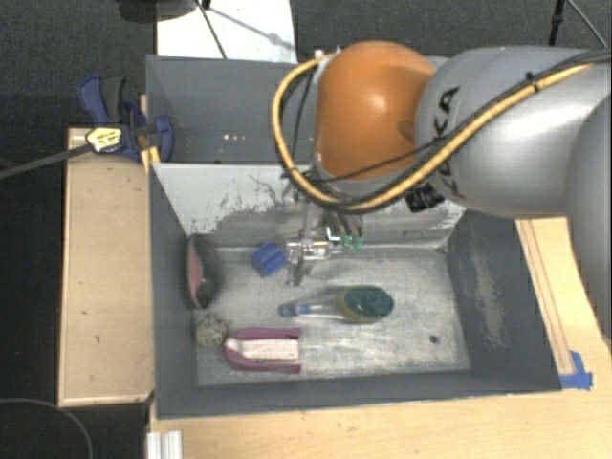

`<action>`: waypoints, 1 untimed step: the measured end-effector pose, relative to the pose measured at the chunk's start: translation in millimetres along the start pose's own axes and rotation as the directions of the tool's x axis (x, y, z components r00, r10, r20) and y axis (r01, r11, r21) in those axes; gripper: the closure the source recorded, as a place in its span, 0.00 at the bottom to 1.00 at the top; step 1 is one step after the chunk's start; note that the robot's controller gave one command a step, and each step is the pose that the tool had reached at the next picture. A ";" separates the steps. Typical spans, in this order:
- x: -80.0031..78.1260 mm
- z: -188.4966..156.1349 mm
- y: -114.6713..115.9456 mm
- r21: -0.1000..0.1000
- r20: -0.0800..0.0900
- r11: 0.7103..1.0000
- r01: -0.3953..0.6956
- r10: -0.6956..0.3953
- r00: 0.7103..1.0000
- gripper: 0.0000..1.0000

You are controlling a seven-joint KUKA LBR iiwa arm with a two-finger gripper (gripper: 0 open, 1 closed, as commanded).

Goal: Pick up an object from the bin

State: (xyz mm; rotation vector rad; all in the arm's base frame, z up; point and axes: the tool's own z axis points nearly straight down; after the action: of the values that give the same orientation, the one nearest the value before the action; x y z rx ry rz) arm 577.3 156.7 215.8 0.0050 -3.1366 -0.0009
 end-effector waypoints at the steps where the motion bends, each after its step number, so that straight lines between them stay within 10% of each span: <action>1: 9.0 58.3 -99.1 0.004 0.002 0.997 -0.077 0.077 0.997 0.00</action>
Offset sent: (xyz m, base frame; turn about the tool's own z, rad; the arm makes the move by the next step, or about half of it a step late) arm -0.0085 -0.0933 -0.0558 0.0687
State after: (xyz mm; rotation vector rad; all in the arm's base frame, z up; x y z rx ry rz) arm 568.3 57.6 157.5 -0.1161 -3.1362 0.0060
